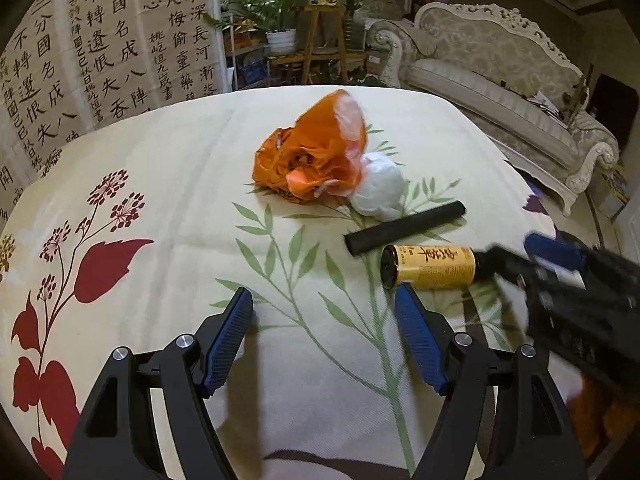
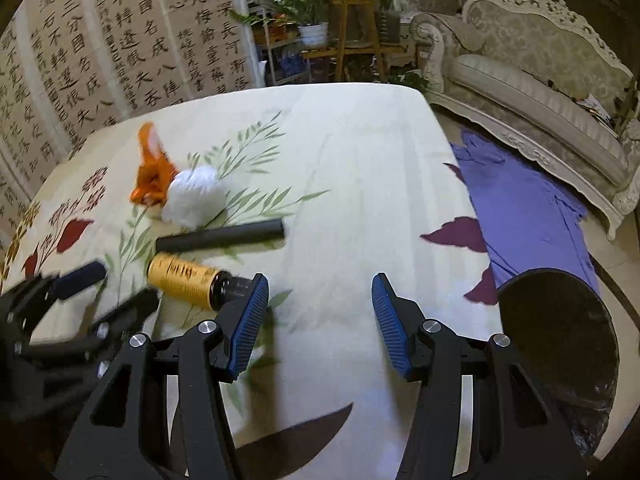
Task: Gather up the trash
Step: 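Move both open tools back over the table, then grasp the gold-labelled bottle with the right tool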
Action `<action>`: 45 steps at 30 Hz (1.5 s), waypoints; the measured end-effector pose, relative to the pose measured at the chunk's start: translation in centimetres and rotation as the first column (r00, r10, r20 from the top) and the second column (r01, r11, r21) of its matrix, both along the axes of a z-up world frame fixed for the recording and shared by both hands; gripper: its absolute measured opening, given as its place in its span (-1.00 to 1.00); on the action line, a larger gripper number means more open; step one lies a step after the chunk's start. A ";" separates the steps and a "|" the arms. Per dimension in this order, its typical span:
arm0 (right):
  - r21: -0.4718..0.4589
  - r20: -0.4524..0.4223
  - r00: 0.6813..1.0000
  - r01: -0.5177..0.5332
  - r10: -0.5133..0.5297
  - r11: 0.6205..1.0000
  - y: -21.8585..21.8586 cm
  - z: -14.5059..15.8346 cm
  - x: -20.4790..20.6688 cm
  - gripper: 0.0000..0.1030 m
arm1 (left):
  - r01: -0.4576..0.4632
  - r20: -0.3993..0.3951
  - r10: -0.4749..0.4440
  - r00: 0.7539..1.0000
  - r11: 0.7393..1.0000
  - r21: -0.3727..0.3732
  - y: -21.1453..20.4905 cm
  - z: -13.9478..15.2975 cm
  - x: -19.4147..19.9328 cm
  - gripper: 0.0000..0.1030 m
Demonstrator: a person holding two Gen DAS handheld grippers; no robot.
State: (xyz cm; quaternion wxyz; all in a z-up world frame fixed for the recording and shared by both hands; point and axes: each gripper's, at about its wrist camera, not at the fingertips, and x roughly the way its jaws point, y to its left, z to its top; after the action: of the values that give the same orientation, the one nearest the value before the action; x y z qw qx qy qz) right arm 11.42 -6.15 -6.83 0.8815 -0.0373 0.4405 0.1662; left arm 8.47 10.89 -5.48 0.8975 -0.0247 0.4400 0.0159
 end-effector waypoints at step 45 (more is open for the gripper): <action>-0.045 0.018 1.000 0.022 -0.022 0.999 0.9 -0.1 -1.7 -0.24 | -0.078 0.025 0.078 0.997 0.997 -0.024 4.2 0.6 -1.2 0.42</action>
State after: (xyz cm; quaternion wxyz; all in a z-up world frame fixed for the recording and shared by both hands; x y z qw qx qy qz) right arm 9.75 -5.29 -6.92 0.8861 -0.0540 0.4366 0.1460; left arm 7.25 15.10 -4.88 0.9015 -0.0522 0.4273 0.0457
